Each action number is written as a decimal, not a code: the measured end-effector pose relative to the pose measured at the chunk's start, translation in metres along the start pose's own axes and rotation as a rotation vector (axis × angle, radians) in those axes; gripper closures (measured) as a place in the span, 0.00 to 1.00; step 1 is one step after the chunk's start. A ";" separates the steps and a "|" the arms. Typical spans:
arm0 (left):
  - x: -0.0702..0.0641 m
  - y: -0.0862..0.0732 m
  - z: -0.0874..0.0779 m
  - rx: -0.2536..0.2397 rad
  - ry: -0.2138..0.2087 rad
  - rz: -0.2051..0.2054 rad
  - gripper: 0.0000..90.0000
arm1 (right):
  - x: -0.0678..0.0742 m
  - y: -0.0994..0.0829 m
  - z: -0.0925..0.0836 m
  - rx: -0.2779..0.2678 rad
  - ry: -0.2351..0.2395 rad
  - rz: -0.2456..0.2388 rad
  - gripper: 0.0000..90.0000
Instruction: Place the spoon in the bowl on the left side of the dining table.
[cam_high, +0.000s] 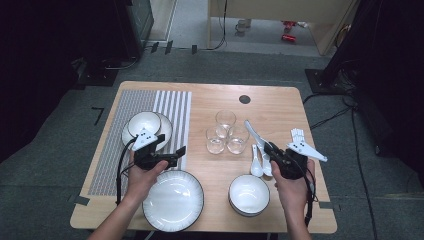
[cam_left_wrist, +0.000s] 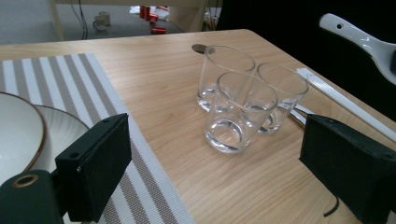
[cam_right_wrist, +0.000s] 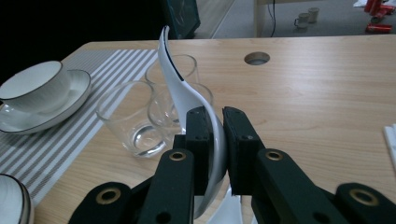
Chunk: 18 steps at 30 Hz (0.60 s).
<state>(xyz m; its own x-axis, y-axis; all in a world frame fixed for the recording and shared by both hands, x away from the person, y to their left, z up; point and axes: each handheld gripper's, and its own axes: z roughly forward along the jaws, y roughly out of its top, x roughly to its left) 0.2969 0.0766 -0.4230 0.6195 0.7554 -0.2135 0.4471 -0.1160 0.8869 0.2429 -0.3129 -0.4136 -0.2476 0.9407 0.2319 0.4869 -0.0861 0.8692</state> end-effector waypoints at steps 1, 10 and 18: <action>-0.001 0.001 0.001 0.001 -0.004 -0.001 0.10 | 0.002 0.001 0.001 -0.002 0.006 -0.001 0.91; -0.020 0.010 0.017 0.021 -0.055 0.025 0.10 | 0.019 0.008 0.006 -0.006 0.060 -0.011 0.91; -0.034 0.018 0.030 0.030 -0.132 0.008 0.10 | 0.032 0.007 0.015 0.004 0.110 -0.002 0.91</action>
<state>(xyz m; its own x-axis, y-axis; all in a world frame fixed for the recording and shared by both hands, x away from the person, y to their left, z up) 0.3037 0.0295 -0.4118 0.7017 0.6632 -0.2605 0.4597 -0.1421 0.8766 0.2504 -0.2784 -0.4064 -0.3391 0.8990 0.2773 0.4900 -0.0829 0.8678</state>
